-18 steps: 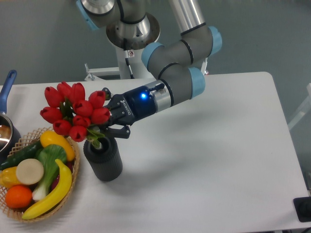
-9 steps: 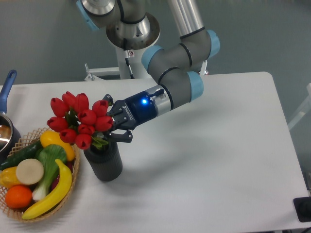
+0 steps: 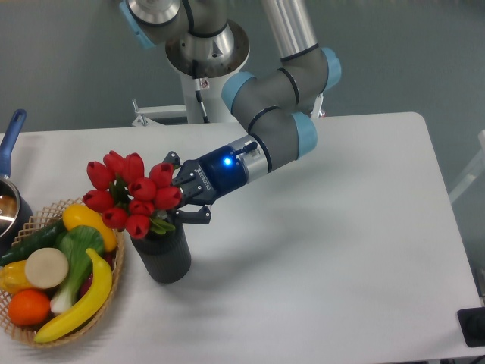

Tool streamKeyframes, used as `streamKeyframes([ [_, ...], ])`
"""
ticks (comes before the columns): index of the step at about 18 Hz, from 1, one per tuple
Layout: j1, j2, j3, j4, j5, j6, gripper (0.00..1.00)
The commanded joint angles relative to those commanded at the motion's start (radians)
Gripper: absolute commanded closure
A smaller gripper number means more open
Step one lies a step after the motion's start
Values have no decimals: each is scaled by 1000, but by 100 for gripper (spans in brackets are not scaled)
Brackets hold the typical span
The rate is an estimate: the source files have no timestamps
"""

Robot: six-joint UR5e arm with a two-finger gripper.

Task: Insert the flowers into the vase
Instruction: 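Push the tulips deeper into the vase and settle them upright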

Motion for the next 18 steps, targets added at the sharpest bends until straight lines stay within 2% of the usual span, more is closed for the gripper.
streamKeyframes([
  [12, 0, -32, -2, 0, 41, 34, 72],
  [18, 0, -32, -5, 2, 41, 35, 62],
])
